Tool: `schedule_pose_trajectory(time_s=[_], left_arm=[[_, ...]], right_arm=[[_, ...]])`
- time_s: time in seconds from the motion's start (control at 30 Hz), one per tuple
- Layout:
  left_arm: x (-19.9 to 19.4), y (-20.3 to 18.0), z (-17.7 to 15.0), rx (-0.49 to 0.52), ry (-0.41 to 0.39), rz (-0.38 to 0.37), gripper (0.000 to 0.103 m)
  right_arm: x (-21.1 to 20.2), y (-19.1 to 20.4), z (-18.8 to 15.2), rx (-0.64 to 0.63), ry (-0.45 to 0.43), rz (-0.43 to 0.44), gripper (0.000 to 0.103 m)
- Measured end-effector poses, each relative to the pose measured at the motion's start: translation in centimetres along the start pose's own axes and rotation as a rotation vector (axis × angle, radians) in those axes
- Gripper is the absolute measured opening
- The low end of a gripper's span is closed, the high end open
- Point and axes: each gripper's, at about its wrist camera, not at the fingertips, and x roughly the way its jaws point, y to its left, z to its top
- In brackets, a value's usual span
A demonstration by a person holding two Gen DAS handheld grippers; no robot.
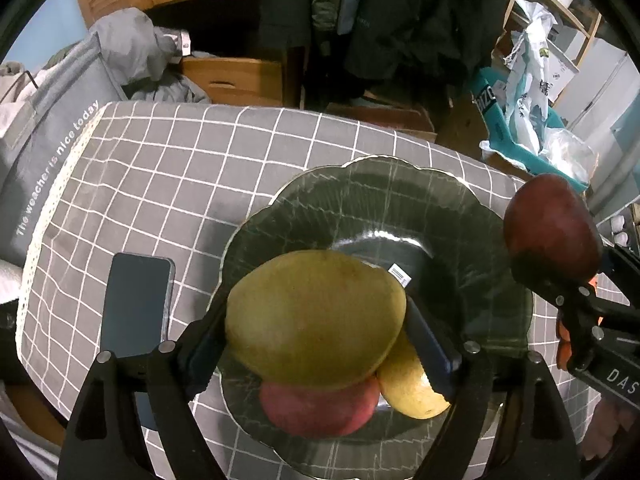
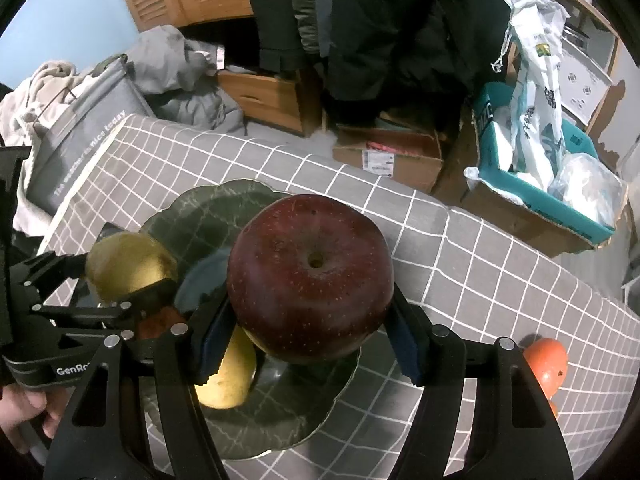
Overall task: Organize fruits
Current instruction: 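Lower and release the pear with the left tool while the right tool drops the dark apple in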
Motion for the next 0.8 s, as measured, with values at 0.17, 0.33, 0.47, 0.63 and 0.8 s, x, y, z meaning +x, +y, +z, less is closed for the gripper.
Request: schedule_pose_trajectory(time_s=[0.17,0.33,0.47,0.63,0.8], left_arm=[[0.0,0.2,-0.2,-0.012,0.000,0.012,0.086],[-1.3,0.6,0.2,-0.022,-0.052,0.026,0.099],[-2.0,1.2,0.1,-0.048,-0.058,0.024,0.099],[-3.2,2.5,-0.4,-0.086,-0.077,0.050,0.099],[-4.0,4.0,-1.0,-0.125,-0.081,0.081,0.099]], right_arm=[[0.2,-0.1,0.0,0.008,0.006,0.003,0.069],[0.3,0.0,0.0,0.014,0.009,0.006,0.069],[0.8,0.4,-0.1,-0.002,0.020,0.011,0.069],[1.7,1.4,-0.1,-0.023,0.043,0.014,0.069],[3.1,2.6,-0.1,-0.045,0.082,0.030,0.069]])
